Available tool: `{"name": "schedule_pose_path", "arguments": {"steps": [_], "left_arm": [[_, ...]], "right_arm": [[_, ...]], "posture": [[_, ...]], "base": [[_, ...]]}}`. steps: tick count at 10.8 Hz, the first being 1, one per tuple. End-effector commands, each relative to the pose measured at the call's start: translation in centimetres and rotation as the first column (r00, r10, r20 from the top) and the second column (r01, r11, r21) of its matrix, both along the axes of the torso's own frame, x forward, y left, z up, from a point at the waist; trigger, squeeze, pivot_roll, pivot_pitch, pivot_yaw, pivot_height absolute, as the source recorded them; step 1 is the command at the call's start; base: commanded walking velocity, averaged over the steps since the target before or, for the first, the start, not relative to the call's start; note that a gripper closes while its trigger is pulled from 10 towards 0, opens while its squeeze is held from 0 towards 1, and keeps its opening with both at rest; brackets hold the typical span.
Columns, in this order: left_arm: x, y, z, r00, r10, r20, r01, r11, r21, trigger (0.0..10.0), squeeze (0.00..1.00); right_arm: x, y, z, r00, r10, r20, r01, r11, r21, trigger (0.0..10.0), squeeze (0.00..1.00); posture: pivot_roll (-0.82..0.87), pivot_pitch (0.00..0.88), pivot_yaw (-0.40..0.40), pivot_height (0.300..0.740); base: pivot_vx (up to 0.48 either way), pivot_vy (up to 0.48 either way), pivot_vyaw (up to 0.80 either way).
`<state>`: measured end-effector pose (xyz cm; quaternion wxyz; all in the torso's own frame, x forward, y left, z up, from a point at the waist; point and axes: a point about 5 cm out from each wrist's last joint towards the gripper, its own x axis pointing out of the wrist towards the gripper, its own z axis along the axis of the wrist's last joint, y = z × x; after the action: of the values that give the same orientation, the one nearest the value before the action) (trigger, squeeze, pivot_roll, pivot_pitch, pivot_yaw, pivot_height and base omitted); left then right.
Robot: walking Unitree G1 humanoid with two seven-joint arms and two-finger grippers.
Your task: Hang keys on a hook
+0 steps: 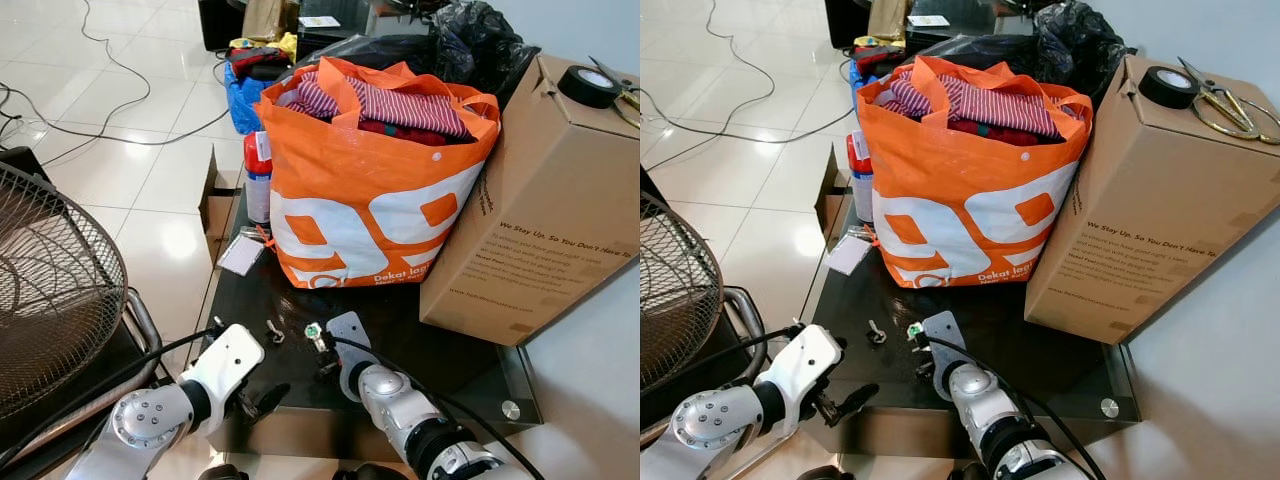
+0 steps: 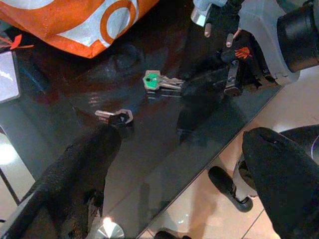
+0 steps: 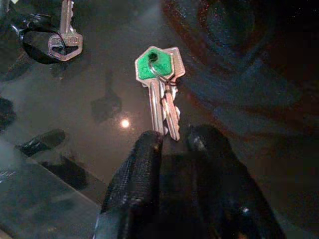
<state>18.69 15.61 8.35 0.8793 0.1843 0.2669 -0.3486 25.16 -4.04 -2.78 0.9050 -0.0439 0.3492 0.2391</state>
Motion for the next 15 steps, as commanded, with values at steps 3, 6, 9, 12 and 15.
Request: {"name": "schedule_pose_path", "arguments": {"steps": [3,6,9,12,15], "left_arm": [[-0.1,0.0,0.2,1.0,0.0,0.005,0.0,1.0,0.003,10.0,0.0],[-0.2,0.0,0.1,1.0,0.003,-0.001,-0.003,1.0,0.001,10.0,0.0],[0.1,-0.2,-0.1,1.0,0.001,0.005,-0.001,1.0,-0.003,10.0,0.0],[1.4,-1.4,-0.4,0.999,-0.024,0.026,0.024,0.999,-0.027,10.0,0.0],[2.0,-2.4,-0.7,0.998,-0.045,0.039,0.046,0.998,-0.045,10.0,0.0]], "right_arm": [[-1.0,0.4,-0.8,0.998,0.0,-0.057,-0.001,1.0,-0.009,0.4,0.0],[-1.0,0.2,-0.9,0.998,0.004,-0.057,-0.005,1.0,-0.029,0.0,0.0],[0.2,-3.1,-1.0,0.996,0.074,-0.041,-0.08,0.977,-0.197,0.0,0.0],[2.4,-9.4,0.3,0.984,0.145,-0.1,-0.171,0.923,-0.346,0.0,0.0],[2.6,-12.6,2.1,0.986,0.155,-0.056,-0.165,0.933,-0.321,0.0,0.0]], "posture": [[0.01,0.075,-0.113,0.74],[0.01,0.075,-0.114,0.74],[0.0,0.059,-0.113,0.74],[-0.05,0.026,-0.102,0.74],[-0.08,0.006,-0.089,0.74]], "base": [[0.0,0.0,0.0],[0.0,0.0,0.0],[0.0,0.0,0.0],[0.0,0.0,0.0],[0.0,0.0,0.0]]}}
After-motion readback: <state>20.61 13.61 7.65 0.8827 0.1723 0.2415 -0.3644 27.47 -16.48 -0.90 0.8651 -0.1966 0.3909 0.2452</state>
